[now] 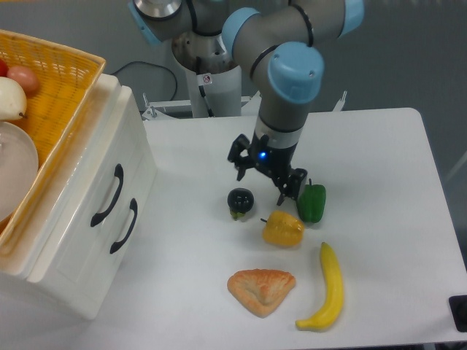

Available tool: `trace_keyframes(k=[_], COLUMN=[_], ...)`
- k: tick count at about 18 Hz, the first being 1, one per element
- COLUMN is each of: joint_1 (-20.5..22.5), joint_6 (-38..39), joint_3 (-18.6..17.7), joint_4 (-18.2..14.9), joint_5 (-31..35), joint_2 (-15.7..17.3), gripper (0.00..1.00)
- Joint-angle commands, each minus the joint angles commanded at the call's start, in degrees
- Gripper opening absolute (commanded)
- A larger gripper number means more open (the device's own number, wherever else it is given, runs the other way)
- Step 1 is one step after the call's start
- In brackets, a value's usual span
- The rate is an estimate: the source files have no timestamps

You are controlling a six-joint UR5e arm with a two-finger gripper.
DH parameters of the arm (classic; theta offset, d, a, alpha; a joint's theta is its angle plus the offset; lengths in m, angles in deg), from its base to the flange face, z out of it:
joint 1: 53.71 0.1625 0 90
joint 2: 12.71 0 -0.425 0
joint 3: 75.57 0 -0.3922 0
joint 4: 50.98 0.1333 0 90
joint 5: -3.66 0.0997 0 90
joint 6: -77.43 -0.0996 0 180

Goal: Slide open the top white drawer
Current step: 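Move the gripper across toward the upper drawer handle of the white cabinet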

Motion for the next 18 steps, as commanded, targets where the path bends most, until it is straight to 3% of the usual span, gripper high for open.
trace_keyframes(k=[5,10,13,18], joint_1=[-0.88,-4.13,-5.19,-5.63], joint_6=[3.27,11.78,15.05,19.35], joint_3=[-0.26,0.26,1.84,4.48], joint_4=[-0.26,-0.70,-2.19,-7.64], joint_5=[-2.72,-3.78,-5.27,-10.36], joint_2=[0.00,-0.61,-0.62,-0.88], gripper=[1.00,1.00,1.00,1.00])
